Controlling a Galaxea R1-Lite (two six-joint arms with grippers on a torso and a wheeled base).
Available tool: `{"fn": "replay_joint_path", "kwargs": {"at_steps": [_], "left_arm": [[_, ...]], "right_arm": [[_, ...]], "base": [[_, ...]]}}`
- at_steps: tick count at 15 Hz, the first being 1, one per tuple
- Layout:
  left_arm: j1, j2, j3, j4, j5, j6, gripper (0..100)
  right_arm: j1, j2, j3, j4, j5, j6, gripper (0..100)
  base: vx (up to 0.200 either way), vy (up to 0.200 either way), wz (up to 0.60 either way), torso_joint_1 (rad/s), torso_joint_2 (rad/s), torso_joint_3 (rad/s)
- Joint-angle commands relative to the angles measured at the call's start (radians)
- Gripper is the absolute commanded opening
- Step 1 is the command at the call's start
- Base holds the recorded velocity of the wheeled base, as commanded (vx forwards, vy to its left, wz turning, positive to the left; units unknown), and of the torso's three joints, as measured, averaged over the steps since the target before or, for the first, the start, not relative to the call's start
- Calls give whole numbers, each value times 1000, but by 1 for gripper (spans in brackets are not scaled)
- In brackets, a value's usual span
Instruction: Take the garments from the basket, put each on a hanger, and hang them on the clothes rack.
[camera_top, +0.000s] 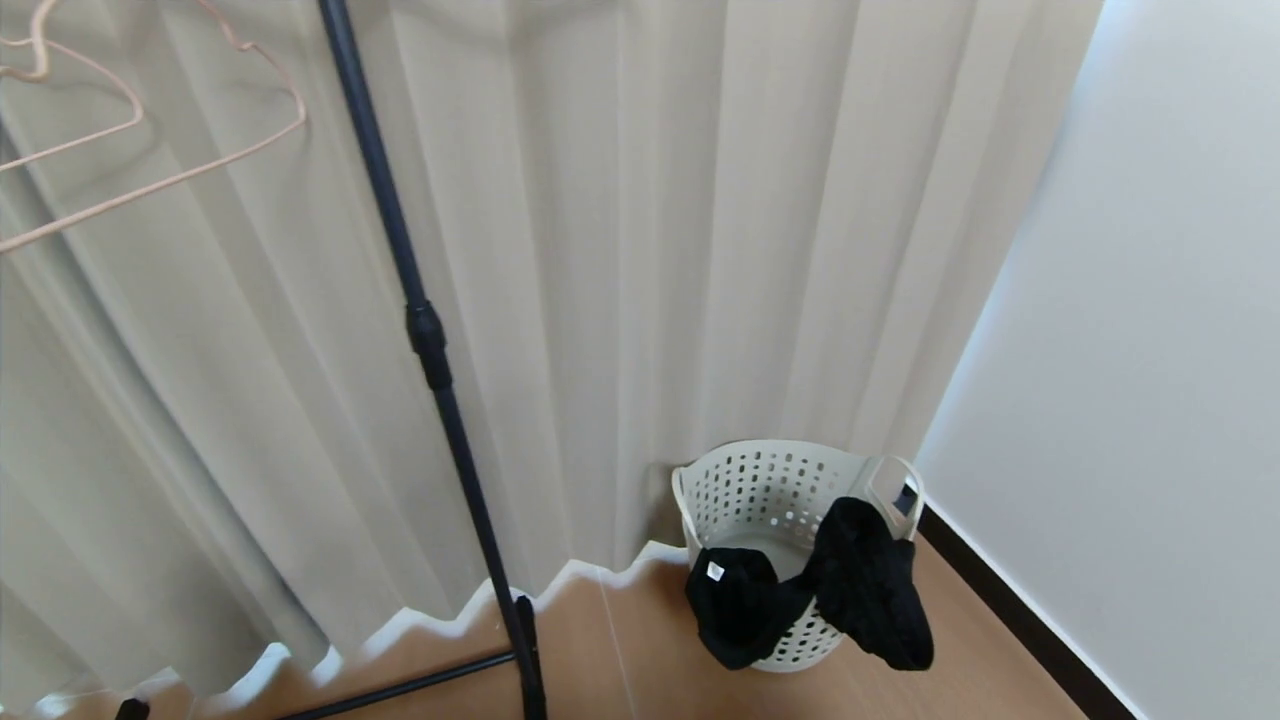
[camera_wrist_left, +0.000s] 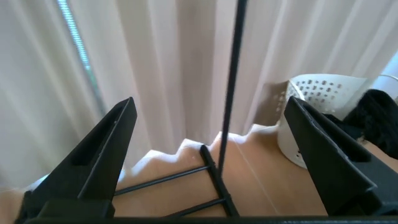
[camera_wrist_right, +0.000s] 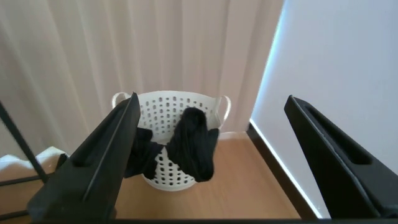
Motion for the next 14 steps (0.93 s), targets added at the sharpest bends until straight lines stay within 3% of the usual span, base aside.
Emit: {"fn": "replay_joint_path", "kwargs": {"at_steps": [1,8,14], "left_arm": [[0,0,0,-1,0,0,100],[0,0,0,-1,-1,2,100],[0,0,0,-1,-1,2,100]], "right_arm": [[-1,0,0,-1,0,0,100],[1,0,0,-1,0,0,100],[-1,0,0,-1,0,0,100]], "base": [[0,0,0,2,85,71],[0,0,0,0,1,-11],[0,0,0,2,4,-172]]}}
